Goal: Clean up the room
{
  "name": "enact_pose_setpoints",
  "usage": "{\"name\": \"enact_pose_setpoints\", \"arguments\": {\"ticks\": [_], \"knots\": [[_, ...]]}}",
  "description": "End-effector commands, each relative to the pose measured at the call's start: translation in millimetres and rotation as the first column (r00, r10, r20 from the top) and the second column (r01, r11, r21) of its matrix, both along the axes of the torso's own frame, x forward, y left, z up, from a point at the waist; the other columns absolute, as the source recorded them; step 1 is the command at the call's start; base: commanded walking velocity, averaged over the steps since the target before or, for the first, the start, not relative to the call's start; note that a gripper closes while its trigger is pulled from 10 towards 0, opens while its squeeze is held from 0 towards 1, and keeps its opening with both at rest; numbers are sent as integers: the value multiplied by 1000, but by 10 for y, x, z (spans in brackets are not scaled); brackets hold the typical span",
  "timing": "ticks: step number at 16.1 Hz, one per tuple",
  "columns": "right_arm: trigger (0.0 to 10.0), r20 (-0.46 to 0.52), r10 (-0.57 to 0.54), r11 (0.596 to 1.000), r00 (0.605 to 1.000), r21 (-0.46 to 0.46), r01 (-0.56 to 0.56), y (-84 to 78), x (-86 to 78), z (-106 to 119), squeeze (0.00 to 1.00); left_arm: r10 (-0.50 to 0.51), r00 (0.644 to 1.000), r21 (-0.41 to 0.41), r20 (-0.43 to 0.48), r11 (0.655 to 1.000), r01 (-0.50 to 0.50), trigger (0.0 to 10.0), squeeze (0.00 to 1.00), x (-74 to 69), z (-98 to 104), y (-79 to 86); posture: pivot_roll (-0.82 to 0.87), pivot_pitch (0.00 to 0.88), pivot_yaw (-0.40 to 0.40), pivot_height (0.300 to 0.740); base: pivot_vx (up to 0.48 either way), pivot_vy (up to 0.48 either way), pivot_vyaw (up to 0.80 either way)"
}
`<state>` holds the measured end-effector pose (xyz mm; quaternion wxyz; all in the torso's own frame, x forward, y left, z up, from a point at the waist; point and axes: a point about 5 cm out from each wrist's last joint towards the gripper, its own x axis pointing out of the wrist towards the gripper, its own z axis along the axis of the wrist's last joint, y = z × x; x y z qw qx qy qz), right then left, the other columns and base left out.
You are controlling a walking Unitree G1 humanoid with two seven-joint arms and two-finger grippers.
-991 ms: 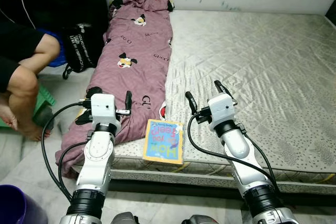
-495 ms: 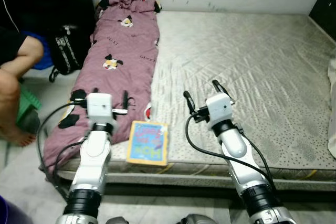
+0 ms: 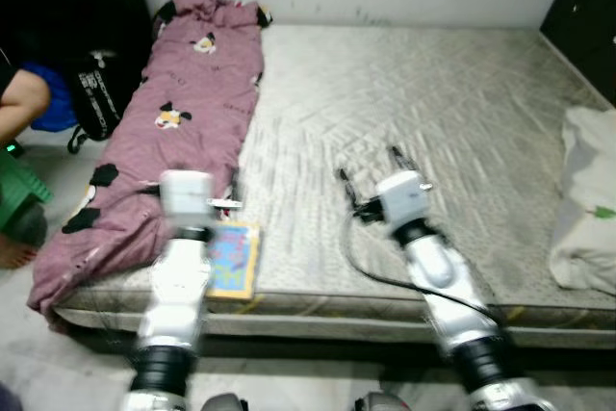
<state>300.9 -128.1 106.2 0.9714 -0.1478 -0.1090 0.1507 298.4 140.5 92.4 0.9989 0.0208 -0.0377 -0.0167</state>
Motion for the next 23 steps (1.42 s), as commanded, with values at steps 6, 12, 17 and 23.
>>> {"name": "enact_pose_setpoints", "arguments": {"ticks": [6,12,17,23], "knots": [[10000,9,23,1000,1000,19,-23,83,25,36,0,27,1000,0,14,1000,-27,10000,0,12,24,103,-40,0,8,740,0,-231,0],[10000,9,23,1000,1000,17,-23,89,29,33,0,-3,1000,-15,27,1000,3,10000,0,3,36,84,-41,0,10,740,0,0,0],[10000,10,21,1000,1000,19,-21,83,37,31,0,-26,999,-23,38,999,27,10000,0,5,51,71,-43,0,11,740,228,0,-301],[10000,15,20,1000,1000,16,-21,77,45,44,0,-33,998,-27,45,999,35,10000,0,9,58,66,-43,0,11,740,339,0,0]]}}
